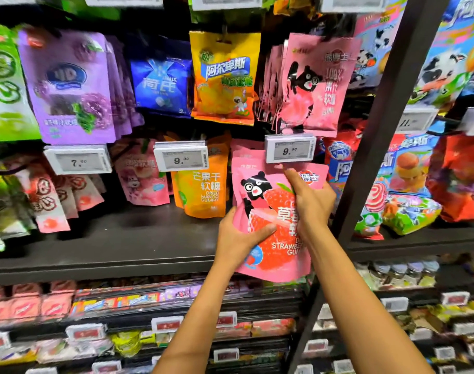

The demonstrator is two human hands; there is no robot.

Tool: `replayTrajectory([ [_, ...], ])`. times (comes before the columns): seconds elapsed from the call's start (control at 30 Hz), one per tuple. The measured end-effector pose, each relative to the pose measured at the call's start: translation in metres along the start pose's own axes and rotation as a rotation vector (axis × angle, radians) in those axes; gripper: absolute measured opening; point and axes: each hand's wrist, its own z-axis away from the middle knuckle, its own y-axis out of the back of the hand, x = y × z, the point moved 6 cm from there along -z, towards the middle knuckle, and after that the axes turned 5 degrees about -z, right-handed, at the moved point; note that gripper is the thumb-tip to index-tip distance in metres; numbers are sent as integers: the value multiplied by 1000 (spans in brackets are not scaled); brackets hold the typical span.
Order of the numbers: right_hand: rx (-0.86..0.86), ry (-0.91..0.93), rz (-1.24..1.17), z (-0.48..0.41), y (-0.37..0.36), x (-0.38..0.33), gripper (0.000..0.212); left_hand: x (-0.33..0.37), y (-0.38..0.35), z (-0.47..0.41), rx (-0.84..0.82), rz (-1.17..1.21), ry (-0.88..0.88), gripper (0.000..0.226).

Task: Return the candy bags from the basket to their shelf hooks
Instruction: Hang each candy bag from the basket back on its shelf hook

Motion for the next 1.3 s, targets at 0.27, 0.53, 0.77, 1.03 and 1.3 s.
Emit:
replayTrajectory([
  [0.27,-39,7,79,-19,-11,2,24,0,-3,-13,64,-41,-12,56],
  [0.53,-72,-90,-22,-27,-17,7,19,-4,-2,-22,71,-40,6,66],
  [0.77,-100,-125,-47,-34,-18,2,15,-5,-7,-27,53,-15,6,76],
  [1.03,-122,-67,-17,-33,-16,1,13,-14,-11,-25,59,1,14,72],
  [1.3,-117,-109,-14,-41,-14,15,15,-21,-10,-27,40,-1,43,57],
])
